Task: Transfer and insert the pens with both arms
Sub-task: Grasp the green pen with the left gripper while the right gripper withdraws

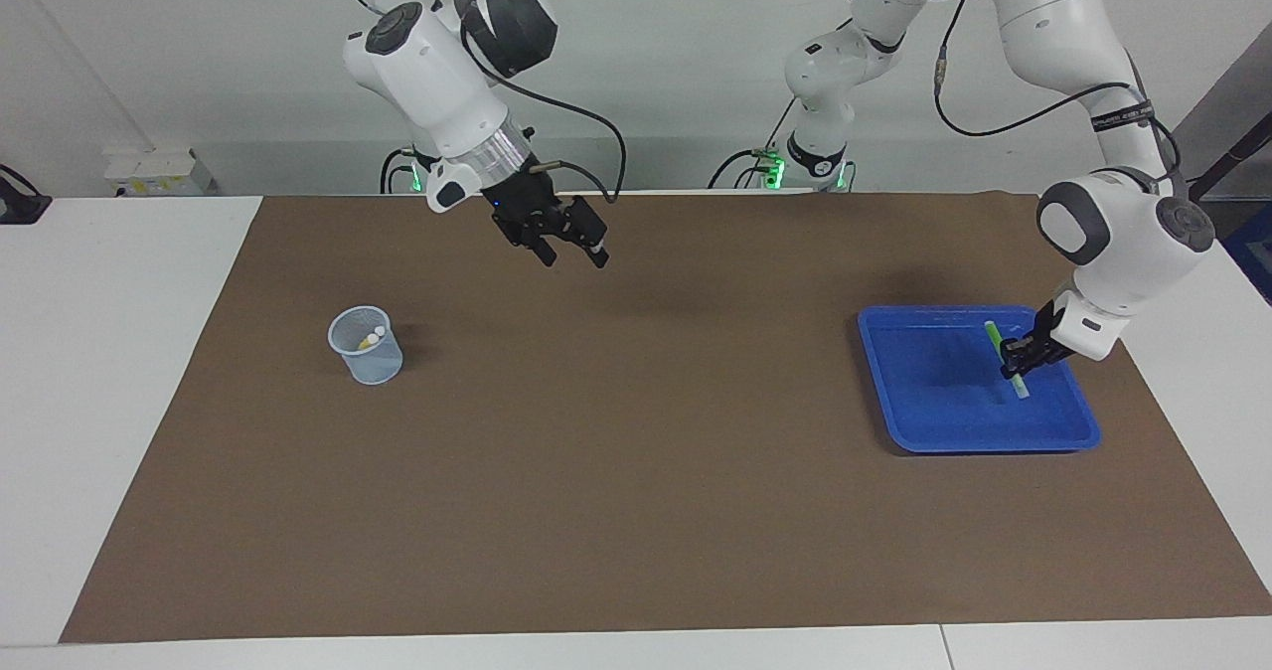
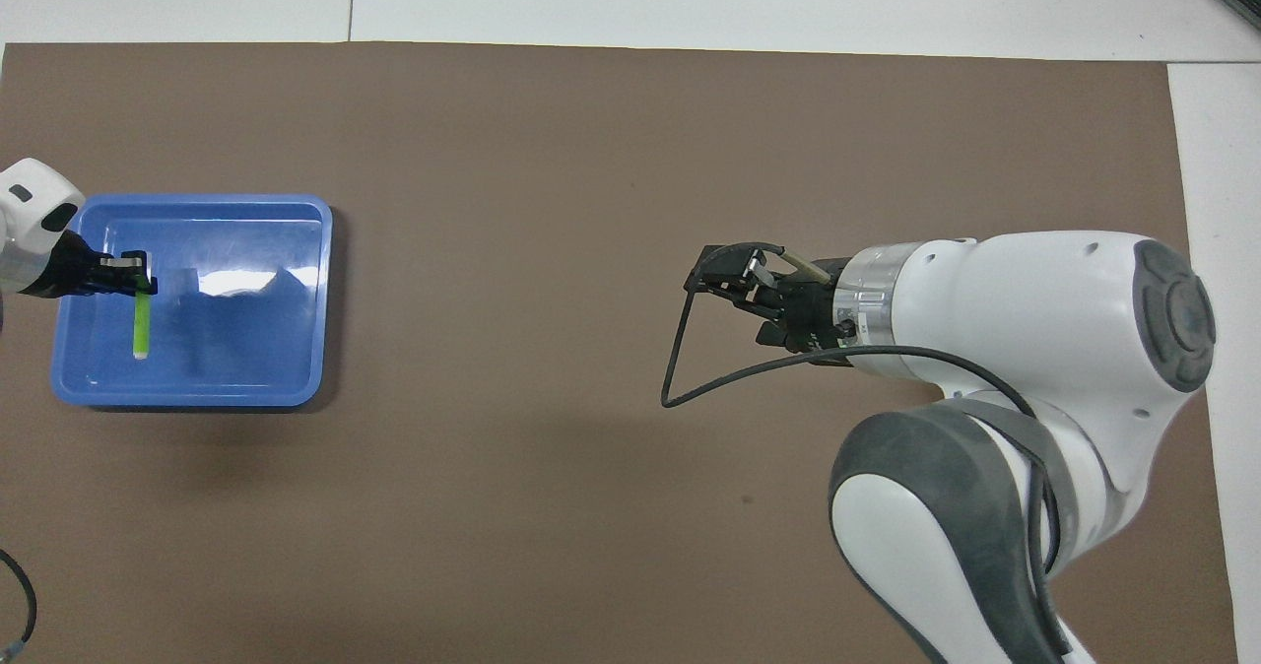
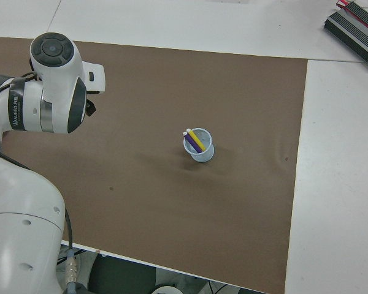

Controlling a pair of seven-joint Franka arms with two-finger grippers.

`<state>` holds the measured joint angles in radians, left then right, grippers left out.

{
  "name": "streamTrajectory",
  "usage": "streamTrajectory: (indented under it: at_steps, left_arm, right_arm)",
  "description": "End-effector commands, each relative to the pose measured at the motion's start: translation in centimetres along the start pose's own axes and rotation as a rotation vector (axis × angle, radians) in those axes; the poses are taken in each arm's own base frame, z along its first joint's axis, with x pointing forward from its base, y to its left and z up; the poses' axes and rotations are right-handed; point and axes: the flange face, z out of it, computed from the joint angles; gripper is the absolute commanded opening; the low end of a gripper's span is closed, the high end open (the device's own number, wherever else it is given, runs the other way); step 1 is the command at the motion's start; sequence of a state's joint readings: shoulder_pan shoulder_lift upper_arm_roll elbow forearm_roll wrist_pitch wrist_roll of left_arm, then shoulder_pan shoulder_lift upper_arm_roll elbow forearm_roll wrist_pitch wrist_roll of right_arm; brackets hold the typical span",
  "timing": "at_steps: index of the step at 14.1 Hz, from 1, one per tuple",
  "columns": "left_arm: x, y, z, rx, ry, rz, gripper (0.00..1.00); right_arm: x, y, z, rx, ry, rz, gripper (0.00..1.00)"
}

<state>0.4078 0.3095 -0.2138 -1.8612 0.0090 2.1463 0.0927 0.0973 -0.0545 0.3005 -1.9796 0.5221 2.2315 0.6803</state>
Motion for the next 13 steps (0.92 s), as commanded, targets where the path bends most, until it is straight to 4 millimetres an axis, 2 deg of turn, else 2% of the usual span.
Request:
streamTrajectory:
  at_steps: [1, 6, 10, 13]
  left_arm:
    - [-1.2, 2.8, -3.6, -0.032, -0.019, -0.098, 0.00]
    - [-2.8, 7.1, -7.6, -0.155, -0.034, -0.383, 0.00]
    - [-3.9, 13.1, -10.0, -0.195, -0.049, -0.611, 0.00]
    - [-5.5, 16.5, -12.4, -0.266, -0.066, -0.797, 0.00]
  right_arm:
    - [0.1, -0.1, 0.2, 0.046, 0.000, 0.062, 1.00]
    - [-0.2, -0.1, 0.6, 0.060, -0.011, 0.079, 1.00]
    - [-0.1, 0.2, 0.8, 0.071, 0.012, 0.084, 1.00]
    - [-0.1, 0.3, 0.9, 0.070, 0.011, 0.086, 1.00]
